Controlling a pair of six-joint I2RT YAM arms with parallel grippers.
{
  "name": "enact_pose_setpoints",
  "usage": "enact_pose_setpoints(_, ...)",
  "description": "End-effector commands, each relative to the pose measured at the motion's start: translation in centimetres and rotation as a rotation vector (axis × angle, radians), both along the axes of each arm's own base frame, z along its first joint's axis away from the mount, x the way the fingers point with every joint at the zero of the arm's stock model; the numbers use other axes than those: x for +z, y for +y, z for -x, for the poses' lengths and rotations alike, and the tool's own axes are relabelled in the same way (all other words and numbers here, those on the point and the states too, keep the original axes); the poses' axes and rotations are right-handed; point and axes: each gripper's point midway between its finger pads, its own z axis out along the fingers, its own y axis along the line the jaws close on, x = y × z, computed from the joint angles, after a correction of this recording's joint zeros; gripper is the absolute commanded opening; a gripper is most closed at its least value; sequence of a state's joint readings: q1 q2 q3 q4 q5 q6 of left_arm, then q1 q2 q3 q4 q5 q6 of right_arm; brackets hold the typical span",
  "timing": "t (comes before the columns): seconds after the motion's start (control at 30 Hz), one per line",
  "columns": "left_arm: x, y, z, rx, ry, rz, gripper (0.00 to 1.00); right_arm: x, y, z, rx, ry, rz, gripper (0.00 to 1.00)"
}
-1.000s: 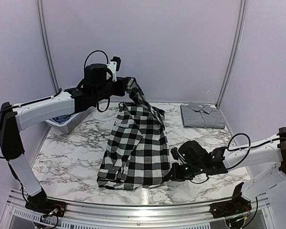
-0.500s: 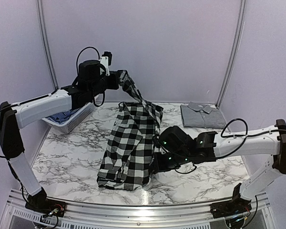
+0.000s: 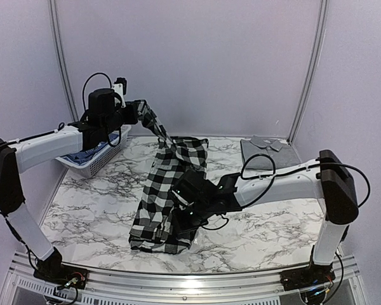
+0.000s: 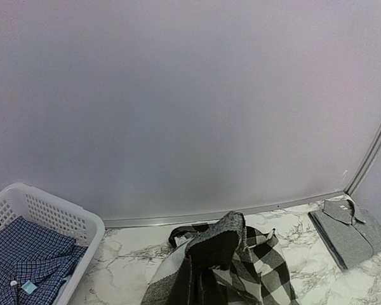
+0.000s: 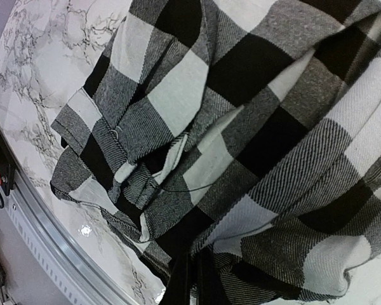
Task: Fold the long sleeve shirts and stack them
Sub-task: Fold the 1/3-folded shirt at the center of the board.
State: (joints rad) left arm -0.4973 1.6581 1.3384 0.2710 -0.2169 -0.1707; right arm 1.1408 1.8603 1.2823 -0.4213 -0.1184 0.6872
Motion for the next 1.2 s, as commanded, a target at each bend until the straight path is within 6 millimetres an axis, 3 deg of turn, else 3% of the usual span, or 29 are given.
enact_pose_setpoints(0.0, 3.5, 2.0, 0.6, 0.017, -0.085, 0.068, 0.00, 1.3, 2.0, 1.1, 0.074, 0.004, -0.036, 0.00)
enact_pose_setpoints(0.13, 3.4, 2.4, 0.5, 0.018, -0.084, 0.068, 0.00, 2.8, 1.2, 0.0, 0.033, -0.061, -0.029, 0.00)
enact_pose_setpoints(0.27, 3.7, 2.9, 0.3, 0.028, -0.091, 0.077, 0.00, 3.9, 1.8, -0.3, 0.041, -0.075, -0.052, 0.00)
enact_pose_setpoints(0.53, 4.0, 2.9, -0.8, 0.026, -0.096, 0.084, 0.00, 3.1, 3.7, -0.4, 0.068, -0.057, -0.071, 0.00)
enact_pose_setpoints(0.67, 3.6, 3.0, -1.2, 0.027, -0.087, 0.085, 0.00, 1.8, 4.6, 0.7, 0.113, -0.001, -0.081, 0.00)
enact_pose_setpoints(0.8, 3.3, 2.8, -1.6, 0.022, -0.083, 0.083, 0.00, 2.5, 4.3, 0.4, 0.114, -0.035, -0.089, 0.27)
enact_pose_setpoints(1.0, 2.9, 2.7, -2.1, 0.025, -0.076, 0.077, 0.00, 7.8, 1.5, -0.9, 0.100, -0.209, -0.123, 0.56)
enact_pose_setpoints(1.1, 2.6, 3.1, -2.5, 0.044, -0.071, 0.073, 0.00, 7.9, -1.7, -1.4, 0.046, -0.296, -0.096, 0.60)
enact_pose_setpoints(1.17, 2.5, 3.4, -2.6, 0.045, -0.068, 0.078, 0.00, 6.6, -3.8, -1.2, 0.026, -0.299, -0.075, 0.57)
